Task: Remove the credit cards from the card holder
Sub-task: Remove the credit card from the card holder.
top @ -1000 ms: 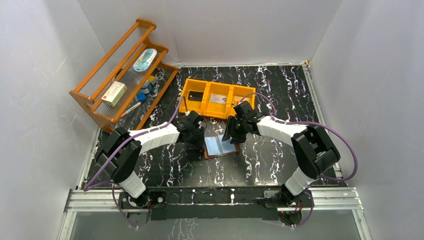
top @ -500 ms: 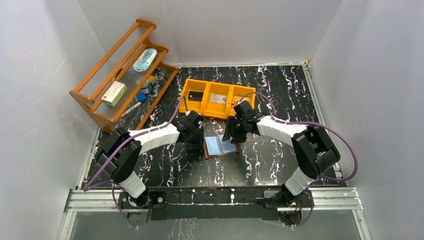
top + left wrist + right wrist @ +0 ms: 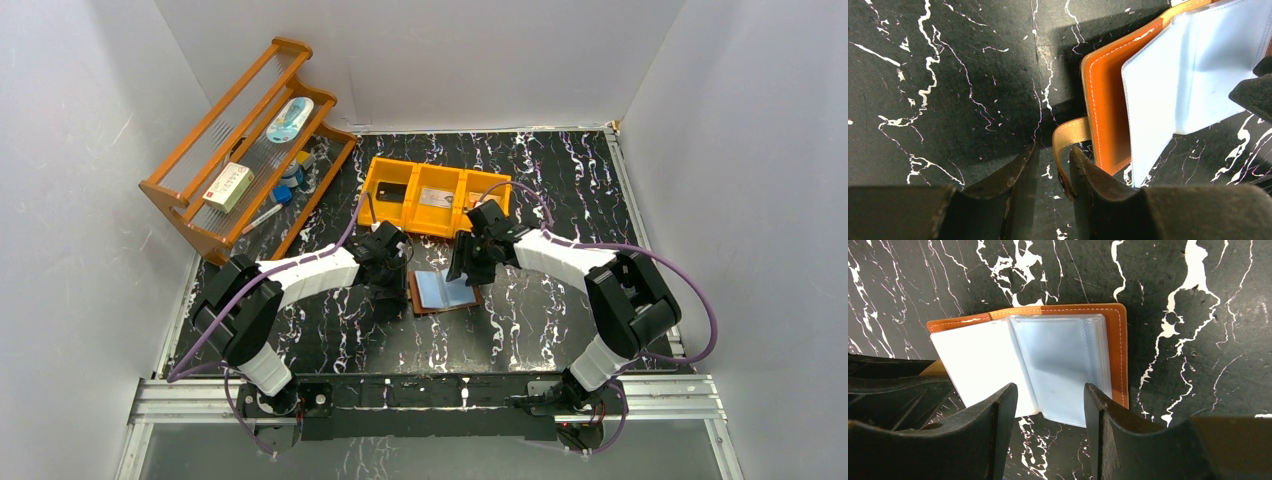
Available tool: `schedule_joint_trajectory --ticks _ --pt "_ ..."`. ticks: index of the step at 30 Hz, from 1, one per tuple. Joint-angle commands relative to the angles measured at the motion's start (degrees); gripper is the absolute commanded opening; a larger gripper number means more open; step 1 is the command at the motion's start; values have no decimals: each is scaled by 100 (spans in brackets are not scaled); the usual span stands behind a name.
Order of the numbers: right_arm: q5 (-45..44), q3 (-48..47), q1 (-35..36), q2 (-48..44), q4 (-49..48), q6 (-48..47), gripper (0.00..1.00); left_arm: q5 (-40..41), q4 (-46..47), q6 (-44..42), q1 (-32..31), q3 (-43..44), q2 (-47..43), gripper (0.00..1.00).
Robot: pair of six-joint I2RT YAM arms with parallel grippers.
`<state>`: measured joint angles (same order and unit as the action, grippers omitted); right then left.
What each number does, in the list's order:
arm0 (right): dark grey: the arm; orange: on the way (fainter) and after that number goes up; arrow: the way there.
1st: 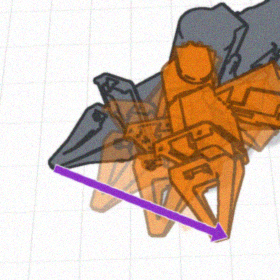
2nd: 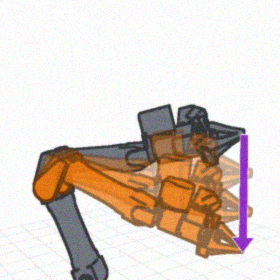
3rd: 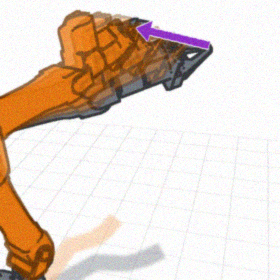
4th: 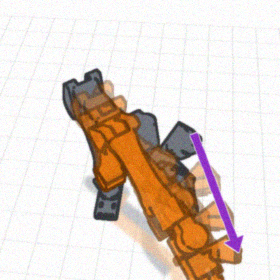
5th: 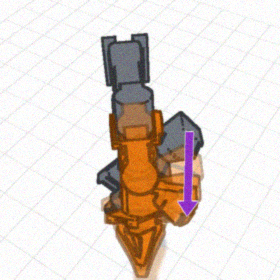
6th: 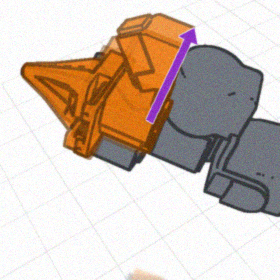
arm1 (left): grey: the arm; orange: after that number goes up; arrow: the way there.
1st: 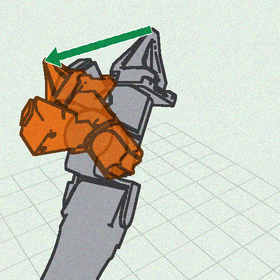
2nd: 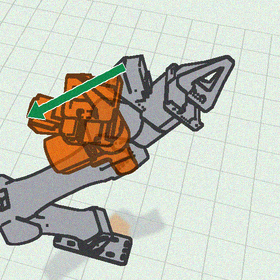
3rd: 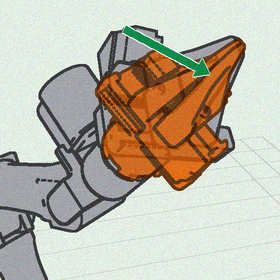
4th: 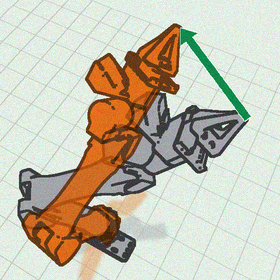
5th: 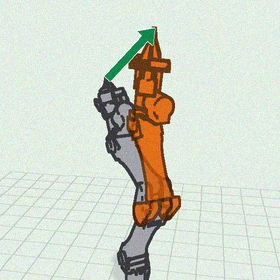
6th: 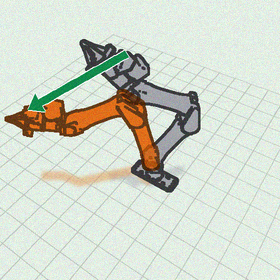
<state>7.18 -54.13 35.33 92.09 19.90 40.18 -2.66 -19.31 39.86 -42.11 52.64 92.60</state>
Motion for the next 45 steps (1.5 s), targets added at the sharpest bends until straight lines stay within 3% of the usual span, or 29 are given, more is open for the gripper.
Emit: schedule_joint_trajectory --ticks 1,8,17,29,38,45 --pt "-187 -340 7 -259 161 -99 61 -94 -49 -68 -8 93 -12 26" --pt "-806 -338 -46 -252 475 -134 64 -148 -20 -110 -7 106 -19 22" --pt "78 -77 -81 -99 -80 -108 54 -207 33 -107 -8 95 -2 21" --pt "6 -9 -73 190 -38 -90 56 -244 33 -141 -6 126 11 19" --pt "1160 8 -79 253 -603 65 55 -312 52 -176 -8 180 73 17" --pt "1438 -37 -82 303 -860 264 55 -246 52 -153 -8 160 -2 17"
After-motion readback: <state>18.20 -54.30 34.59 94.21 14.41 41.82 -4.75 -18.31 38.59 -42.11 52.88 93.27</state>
